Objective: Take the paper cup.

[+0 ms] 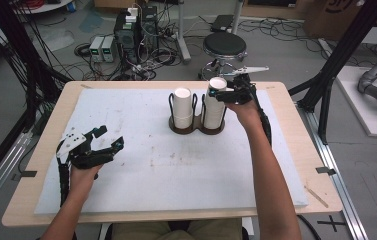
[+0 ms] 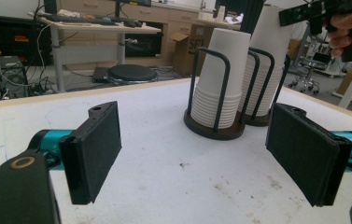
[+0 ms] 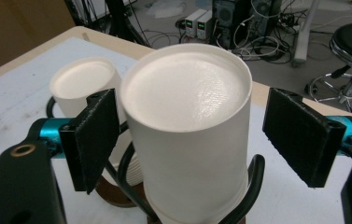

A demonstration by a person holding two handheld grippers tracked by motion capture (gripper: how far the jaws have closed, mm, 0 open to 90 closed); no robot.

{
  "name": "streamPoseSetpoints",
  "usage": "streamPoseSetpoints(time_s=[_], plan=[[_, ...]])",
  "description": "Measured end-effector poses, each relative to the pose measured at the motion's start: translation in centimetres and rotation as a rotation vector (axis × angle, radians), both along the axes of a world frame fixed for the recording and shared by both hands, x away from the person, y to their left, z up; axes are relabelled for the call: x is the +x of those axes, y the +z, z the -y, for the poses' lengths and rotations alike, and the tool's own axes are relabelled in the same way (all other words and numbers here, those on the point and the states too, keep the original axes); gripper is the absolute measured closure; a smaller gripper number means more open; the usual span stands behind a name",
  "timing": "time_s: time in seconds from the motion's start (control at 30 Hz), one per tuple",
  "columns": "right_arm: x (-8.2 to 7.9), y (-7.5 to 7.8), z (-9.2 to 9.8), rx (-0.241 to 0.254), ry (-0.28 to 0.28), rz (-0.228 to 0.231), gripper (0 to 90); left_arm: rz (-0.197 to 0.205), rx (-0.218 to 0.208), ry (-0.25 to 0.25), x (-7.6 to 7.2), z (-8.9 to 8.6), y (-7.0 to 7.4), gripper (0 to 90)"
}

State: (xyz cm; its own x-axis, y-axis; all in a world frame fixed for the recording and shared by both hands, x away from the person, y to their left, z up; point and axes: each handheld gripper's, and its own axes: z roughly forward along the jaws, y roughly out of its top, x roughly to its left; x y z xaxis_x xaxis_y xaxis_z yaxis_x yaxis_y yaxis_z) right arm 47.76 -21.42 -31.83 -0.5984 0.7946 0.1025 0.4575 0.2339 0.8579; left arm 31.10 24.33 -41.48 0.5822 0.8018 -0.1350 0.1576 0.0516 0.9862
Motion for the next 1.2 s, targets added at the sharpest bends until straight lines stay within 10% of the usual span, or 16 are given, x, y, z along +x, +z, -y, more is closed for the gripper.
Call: streamPoseSetpoints(time_s=[0.37,1.2], plan=[[-0.1,0.4,-0.3,0.004,0.032,0.082,33.2,-0.005,0.000,-0.003,0.1,0.0,-0.1,18.5],[-4.5,8.5,2.5,0.030,0.031,0.195,34.9,-0.008,-0.007,-0.025,0.0,0.1,0.0,17.7]])
